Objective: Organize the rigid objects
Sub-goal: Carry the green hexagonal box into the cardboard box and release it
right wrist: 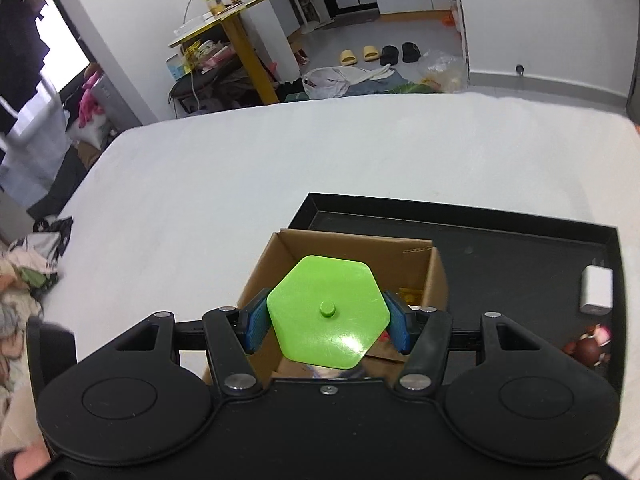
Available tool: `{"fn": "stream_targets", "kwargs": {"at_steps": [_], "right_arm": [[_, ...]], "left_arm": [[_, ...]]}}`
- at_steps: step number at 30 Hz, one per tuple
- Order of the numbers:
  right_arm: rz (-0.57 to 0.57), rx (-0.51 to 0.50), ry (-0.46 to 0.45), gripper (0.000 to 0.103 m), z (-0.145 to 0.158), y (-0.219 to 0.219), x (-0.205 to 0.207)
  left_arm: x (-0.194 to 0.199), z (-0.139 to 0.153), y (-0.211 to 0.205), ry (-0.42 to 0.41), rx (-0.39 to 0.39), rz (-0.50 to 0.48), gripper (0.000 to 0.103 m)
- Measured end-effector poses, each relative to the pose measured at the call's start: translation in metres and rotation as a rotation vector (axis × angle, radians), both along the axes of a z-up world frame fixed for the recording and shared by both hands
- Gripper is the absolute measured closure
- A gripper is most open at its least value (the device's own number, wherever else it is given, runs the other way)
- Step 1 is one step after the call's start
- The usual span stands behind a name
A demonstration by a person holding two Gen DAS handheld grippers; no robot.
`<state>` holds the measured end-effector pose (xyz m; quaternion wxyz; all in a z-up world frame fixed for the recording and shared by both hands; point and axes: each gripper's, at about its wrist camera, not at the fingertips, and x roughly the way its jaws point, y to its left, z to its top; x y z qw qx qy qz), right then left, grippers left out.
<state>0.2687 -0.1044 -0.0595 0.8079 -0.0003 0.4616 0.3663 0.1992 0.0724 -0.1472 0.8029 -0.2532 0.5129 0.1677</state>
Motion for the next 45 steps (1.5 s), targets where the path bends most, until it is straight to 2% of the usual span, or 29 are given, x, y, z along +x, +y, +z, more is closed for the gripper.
{"fn": "stream_targets", "kwargs": {"at_steps": [20,26,45], "right_arm": [[-0.134,0.058,0.192,0.046,-0.051,0.036,0.01],[-0.1,0.096,0.292,0.042,-0.059,0.035,0.009],[-0.082,0.051,0.232,0.041,-0.015,-0.032,0.001]], "left_arm": [[-0.001,0.002,0.004,-0.006,-0.026,0.011,0.086],[-0.001,0.002,0.003,-0.007,-0.023,0.013,0.086],[-0.001,0.008,0.001,-0.006,0.015,0.019,0.086]]}}
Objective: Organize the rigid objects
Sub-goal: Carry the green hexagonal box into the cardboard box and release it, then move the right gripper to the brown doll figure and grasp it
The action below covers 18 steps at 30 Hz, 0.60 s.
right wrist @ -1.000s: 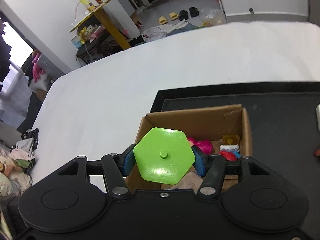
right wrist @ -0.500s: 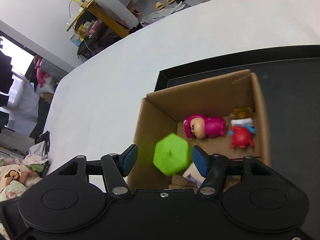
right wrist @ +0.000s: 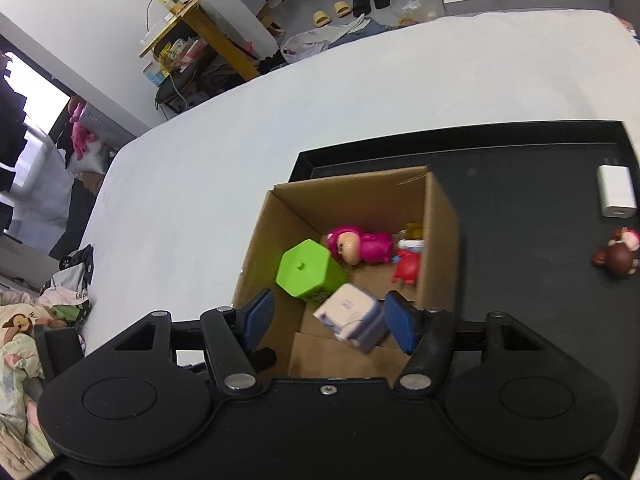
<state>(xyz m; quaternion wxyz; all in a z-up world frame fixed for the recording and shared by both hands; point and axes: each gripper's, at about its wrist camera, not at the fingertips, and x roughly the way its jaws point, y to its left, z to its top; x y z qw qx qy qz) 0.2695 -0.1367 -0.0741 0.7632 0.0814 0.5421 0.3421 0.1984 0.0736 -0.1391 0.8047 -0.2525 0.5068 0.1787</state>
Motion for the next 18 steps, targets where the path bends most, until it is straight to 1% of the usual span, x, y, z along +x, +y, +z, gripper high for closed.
{"fn": "stream_targets", "kwargs": {"at_steps": [3,12,15,18], "right_arm": [[-0.005,-0.008,-0.022,0.036,0.004,-0.01,0.001],[-0.027,-0.025,-0.099,0.032,0.021,-0.053,0.011],[-0.015,-0.018,-0.127,0.029,0.025,-0.062,0.014],[-0.008,-0.02,-0.148,0.028,0.029,-0.07,0.018]], "left_arm": [[0.0,0.001,-0.002,0.003,0.009,-0.001,0.086],[0.006,0.002,-0.007,0.02,0.037,-0.01,0.086],[0.009,0.002,-0.009,0.031,0.045,-0.013,0.086],[0.01,0.001,-0.008,0.039,0.044,-0.008,0.086]]}}
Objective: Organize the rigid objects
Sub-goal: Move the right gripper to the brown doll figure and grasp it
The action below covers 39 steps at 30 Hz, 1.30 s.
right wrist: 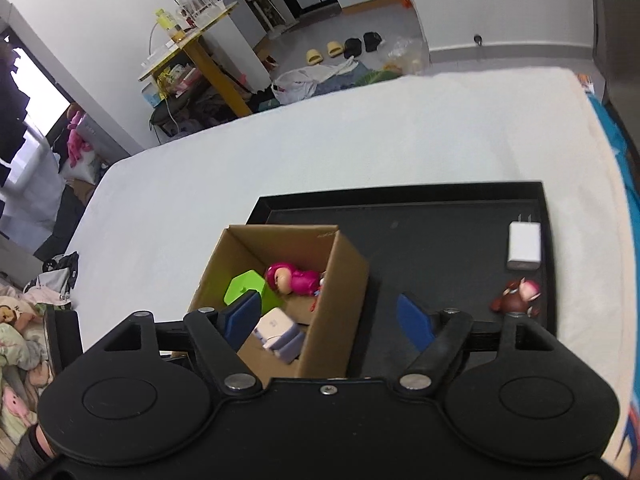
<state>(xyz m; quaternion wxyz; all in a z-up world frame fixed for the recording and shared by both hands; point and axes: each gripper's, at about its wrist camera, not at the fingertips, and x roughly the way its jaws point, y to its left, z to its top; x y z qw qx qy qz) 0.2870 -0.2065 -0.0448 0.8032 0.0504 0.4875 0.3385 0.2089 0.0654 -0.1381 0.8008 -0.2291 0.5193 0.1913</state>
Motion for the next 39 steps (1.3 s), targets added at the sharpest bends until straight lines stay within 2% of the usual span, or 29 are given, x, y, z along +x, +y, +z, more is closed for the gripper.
{"fn": "stream_targets", "kwargs": {"at_steps": [5,9,16,20,22,24,31,39], "right_arm": [[0.016,-0.033,-0.032,0.028,0.002,-0.008,0.006],[0.0,-0.004,-0.048,0.017,-0.002,-0.023,0.008],[-0.05,-0.023,-0.052,0.017,-0.007,-0.041,0.016],[-0.07,-0.068,-0.035,0.018,-0.016,-0.044,0.023],[-0.079,-0.086,-0.011,0.025,-0.025,-0.046,0.029],[-0.086,-0.106,0.021,0.037,-0.034,-0.047,0.034],[-0.134,-0.151,0.06,0.038,-0.056,-0.049,0.05],[-0.159,-0.222,0.06,0.038,-0.08,-0.042,0.061]], "left_arm": [[0.001,-0.001,-0.001,0.014,0.006,0.009,0.086],[0.005,0.001,-0.001,0.027,0.012,0.015,0.086],[0.008,0.009,-0.006,0.018,0.052,-0.008,0.089],[0.01,0.01,-0.009,0.02,0.074,-0.017,0.09],[0.01,0.01,-0.01,0.023,0.079,-0.022,0.09],[0.011,0.01,-0.01,0.024,0.085,-0.029,0.091],[0.01,0.009,-0.01,0.017,0.082,-0.034,0.091],[0.007,0.008,-0.005,0.006,0.062,-0.032,0.091]]}}
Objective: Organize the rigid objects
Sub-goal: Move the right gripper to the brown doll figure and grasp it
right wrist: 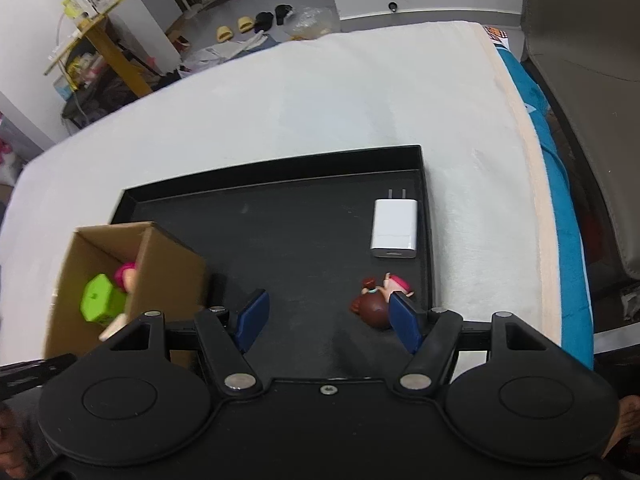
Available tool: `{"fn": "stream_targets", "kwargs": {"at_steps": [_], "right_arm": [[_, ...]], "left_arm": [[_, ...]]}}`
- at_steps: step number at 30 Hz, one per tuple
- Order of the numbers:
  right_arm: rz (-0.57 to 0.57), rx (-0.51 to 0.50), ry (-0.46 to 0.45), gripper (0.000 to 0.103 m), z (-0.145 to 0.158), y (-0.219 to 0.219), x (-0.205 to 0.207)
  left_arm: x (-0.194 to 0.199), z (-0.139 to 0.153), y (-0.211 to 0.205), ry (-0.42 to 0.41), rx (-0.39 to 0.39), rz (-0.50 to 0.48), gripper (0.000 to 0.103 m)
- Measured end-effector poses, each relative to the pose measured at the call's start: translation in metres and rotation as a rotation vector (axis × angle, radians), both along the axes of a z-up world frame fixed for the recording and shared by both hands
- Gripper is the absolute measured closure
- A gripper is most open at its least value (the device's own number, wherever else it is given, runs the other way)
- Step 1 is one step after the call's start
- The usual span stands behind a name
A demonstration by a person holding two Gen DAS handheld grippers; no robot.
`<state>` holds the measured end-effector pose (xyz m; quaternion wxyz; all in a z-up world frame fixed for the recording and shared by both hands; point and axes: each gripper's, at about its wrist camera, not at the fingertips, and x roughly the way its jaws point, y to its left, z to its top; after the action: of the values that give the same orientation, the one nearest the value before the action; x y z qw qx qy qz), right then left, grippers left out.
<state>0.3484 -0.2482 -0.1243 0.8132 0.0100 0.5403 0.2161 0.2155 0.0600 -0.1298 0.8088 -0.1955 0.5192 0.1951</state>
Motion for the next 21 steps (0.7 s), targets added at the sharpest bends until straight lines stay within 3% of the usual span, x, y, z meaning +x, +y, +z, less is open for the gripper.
{"fn": "stream_targets", "kwargs": {"at_steps": [21], "right_arm": [[0.02,-0.225,-0.058,0.044,-0.044,0.031,0.01]], "left_arm": [[-0.002,-0.001,0.004,-0.01,-0.028,0.001,0.091]]}}
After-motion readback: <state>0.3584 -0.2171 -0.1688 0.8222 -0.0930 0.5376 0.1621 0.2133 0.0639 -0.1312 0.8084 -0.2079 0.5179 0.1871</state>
